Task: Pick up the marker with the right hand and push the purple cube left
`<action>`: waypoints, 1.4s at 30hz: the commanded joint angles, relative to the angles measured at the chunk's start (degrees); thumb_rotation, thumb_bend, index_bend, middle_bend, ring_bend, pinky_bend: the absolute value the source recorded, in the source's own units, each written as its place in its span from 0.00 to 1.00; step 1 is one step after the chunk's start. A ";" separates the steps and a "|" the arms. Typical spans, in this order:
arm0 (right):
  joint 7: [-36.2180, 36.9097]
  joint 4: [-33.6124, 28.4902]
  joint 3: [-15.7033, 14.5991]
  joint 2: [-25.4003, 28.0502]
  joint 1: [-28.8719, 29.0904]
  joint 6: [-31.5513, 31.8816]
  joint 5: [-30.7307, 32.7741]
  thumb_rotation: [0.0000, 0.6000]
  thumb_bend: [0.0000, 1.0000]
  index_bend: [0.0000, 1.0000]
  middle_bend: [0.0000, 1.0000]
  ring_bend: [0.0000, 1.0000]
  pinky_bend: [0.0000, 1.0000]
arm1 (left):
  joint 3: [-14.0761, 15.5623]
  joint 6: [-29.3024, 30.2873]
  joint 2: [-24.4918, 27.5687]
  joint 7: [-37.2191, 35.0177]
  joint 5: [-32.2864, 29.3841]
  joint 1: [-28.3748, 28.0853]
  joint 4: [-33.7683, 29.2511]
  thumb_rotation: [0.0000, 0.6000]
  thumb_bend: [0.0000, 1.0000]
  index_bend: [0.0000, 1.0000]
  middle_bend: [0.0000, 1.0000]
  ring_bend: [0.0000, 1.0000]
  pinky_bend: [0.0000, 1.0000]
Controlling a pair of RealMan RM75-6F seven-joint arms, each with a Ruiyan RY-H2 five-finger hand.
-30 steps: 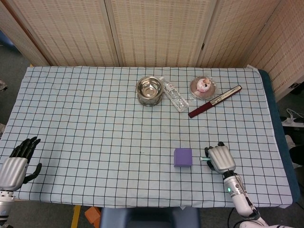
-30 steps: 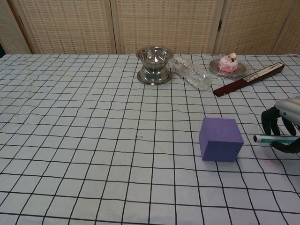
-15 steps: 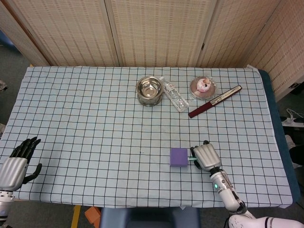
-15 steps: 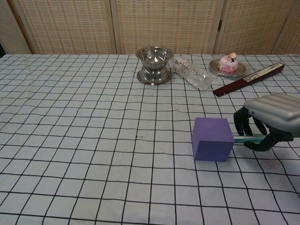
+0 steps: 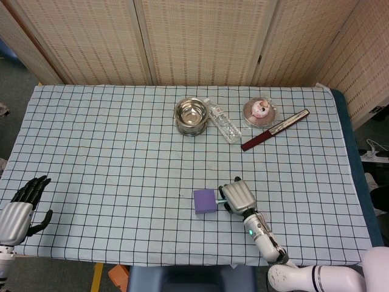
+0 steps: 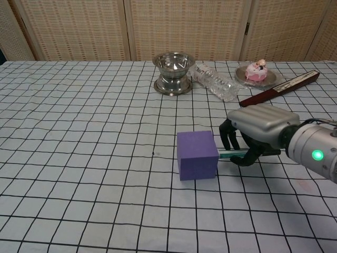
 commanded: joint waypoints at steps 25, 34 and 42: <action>-7.40 4.63 5.10 -12.53 15.98 -1.02 11.29 1.00 0.44 0.97 0.84 0.59 0.28 | 0.02 -0.42 0.67 -2.36 -0.19 -0.17 0.51 1.00 0.46 0.00 0.00 0.00 0.15; -9.00 11.35 8.49 -18.99 22.84 -2.13 15.84 1.00 0.44 0.97 0.84 0.59 0.28 | 0.08 -0.70 0.65 -2.49 -0.21 -0.29 0.65 1.00 0.46 0.00 0.00 0.00 0.15; -8.69 20.19 12.39 -25.58 28.83 -2.43 17.57 1.00 0.44 0.97 0.84 0.60 0.28 | 0.09 -0.94 0.83 -3.16 -0.34 -0.35 0.79 1.00 0.46 0.00 0.00 0.00 0.15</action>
